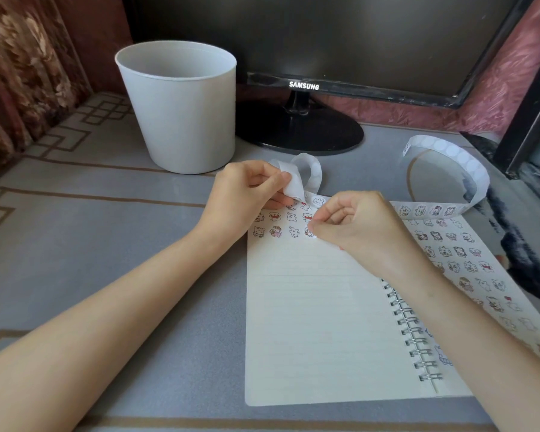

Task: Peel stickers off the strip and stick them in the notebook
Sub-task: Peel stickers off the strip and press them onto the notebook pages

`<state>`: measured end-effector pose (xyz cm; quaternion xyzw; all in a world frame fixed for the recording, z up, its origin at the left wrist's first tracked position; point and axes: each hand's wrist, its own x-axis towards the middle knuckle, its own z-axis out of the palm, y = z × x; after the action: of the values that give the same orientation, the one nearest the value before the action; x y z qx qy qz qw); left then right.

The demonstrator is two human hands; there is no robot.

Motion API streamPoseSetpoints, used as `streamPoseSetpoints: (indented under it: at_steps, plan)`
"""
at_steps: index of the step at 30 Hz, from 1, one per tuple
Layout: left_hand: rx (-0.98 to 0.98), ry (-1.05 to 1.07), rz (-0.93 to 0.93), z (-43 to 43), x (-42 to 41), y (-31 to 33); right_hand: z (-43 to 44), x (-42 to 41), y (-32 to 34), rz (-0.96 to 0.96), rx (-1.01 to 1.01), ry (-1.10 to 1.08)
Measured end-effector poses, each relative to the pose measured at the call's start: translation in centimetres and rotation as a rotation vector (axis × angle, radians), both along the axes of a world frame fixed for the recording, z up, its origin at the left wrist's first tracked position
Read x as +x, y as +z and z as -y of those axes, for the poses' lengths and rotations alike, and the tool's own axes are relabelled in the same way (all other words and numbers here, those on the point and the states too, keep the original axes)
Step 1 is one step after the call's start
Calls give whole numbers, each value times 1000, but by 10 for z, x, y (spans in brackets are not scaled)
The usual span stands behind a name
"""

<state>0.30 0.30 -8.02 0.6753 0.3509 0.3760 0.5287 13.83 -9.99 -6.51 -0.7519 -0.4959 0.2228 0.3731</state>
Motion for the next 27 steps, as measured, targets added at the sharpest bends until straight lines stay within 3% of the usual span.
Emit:
streamPoseSetpoints:
  at_steps: [27]
  plan:
    - [3, -2, -9, 0, -1, 0, 0, 1, -4, 133, 9, -24]
